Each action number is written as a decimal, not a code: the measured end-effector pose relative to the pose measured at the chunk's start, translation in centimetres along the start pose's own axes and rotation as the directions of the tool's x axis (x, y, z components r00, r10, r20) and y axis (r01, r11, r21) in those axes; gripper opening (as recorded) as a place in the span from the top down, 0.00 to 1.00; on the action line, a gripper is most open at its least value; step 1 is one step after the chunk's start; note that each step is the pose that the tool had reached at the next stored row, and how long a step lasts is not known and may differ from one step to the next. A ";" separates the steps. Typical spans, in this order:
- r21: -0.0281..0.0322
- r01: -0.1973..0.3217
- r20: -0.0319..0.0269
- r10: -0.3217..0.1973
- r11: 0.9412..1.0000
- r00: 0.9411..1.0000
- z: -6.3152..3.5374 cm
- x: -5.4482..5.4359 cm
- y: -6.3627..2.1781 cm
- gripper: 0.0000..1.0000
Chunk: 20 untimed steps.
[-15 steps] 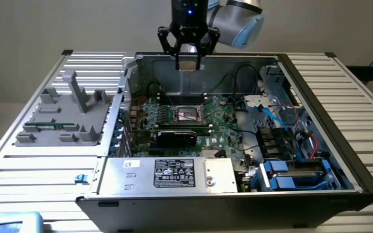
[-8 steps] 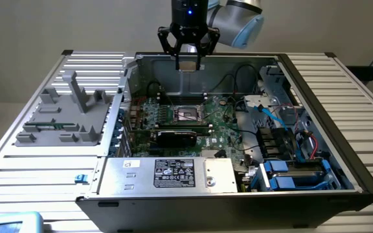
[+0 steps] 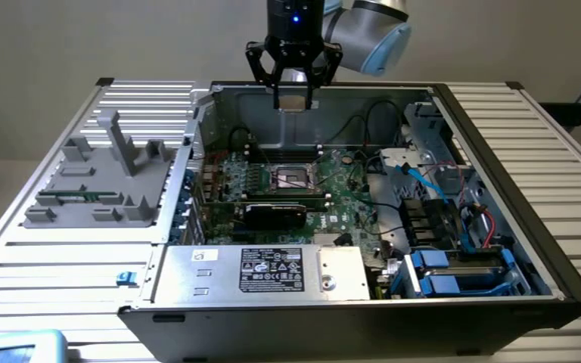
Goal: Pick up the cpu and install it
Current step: 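Place the cpu into insertion slot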
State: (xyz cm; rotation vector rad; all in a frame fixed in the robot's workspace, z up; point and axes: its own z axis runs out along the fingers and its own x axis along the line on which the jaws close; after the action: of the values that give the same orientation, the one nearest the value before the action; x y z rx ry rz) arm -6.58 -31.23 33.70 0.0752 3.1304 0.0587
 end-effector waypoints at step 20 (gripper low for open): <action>0.001 -0.291 0.012 0.291 0.957 0.957 0.13 0.0 -0.01 0.44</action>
State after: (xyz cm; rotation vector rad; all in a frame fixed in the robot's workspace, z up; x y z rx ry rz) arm -6.58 -31.23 33.57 0.5336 3.0797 0.0562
